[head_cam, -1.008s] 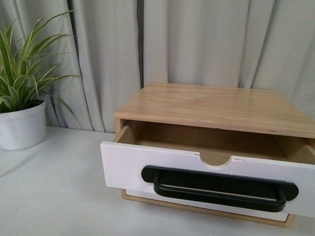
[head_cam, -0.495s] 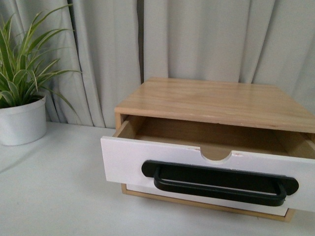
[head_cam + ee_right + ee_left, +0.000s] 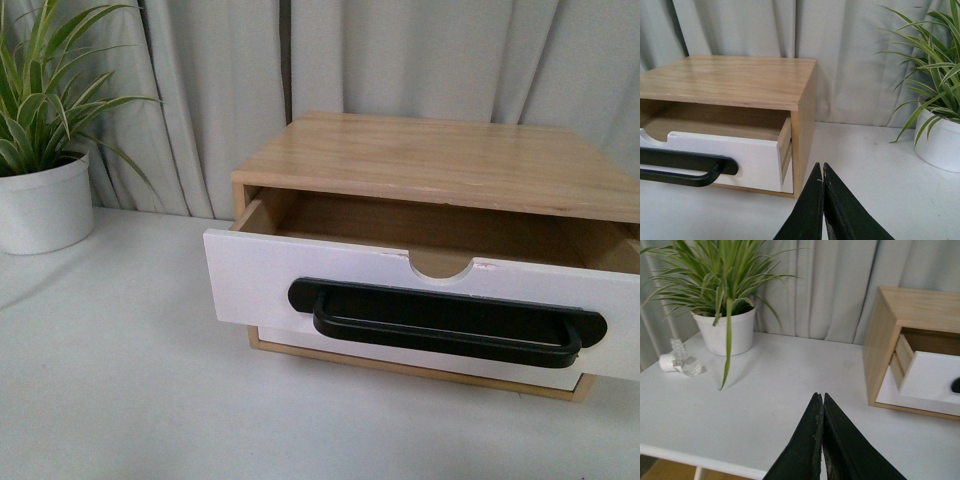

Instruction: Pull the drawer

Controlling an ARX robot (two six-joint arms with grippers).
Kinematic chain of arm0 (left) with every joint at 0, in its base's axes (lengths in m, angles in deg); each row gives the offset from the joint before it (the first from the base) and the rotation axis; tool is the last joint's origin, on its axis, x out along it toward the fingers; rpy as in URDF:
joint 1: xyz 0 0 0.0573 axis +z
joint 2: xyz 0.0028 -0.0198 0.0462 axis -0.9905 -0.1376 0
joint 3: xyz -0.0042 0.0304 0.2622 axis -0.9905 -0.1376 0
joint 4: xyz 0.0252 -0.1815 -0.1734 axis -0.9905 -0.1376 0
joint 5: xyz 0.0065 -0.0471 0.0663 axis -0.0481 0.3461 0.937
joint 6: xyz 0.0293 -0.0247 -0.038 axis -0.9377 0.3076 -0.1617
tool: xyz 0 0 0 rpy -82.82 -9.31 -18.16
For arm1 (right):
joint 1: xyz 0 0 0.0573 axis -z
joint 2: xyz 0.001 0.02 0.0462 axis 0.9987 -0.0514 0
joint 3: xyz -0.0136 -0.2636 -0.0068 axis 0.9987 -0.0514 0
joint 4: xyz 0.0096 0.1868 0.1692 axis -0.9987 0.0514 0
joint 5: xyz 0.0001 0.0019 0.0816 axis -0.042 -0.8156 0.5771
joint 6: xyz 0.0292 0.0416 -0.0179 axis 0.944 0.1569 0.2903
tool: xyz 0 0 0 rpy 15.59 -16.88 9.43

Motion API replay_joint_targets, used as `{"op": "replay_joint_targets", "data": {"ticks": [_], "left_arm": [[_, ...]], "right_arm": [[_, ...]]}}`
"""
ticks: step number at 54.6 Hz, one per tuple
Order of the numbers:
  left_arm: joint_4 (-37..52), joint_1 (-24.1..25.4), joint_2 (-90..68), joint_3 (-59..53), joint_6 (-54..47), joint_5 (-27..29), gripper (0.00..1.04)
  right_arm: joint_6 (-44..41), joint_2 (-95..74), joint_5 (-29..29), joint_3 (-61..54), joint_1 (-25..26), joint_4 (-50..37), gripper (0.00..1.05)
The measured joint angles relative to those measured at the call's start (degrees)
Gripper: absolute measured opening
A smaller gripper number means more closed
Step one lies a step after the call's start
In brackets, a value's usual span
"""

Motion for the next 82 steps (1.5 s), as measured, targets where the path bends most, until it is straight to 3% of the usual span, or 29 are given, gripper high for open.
{"op": "replay_joint_targets", "data": {"ticks": [35, 39, 62, 64, 82], "left_arm": [[0.1, 0.2, 2.8, -2.8, 0.1, 0.0, 0.05], [0.1, 0.2, 2.8, -2.8, 0.0, 0.0, 0.18], [0.1, 0.2, 2.8, -2.8, 0.0, 0.0, 1.0], [0.1, 0.2, 2.8, -2.8, 0.0, 0.1, 1.0], [0.1, 0.2, 2.8, -2.8, 0.0, 0.0, 0.99]], "right_arm": [[0.0, 3.1, 0.0, -3.5, 0.0, -0.5, 0.01], [0.0, 3.1, -0.1, -3.5, 0.0, -0.5, 0.11], [0.0, 3.1, -0.1, -3.5, 0.0, -0.5, 0.92], [0.1, 3.1, -0.1, -3.5, 0.0, -0.5, 0.98], [0.1, 3.1, -0.1, -3.5, 0.0, -0.5, 0.96]]}}
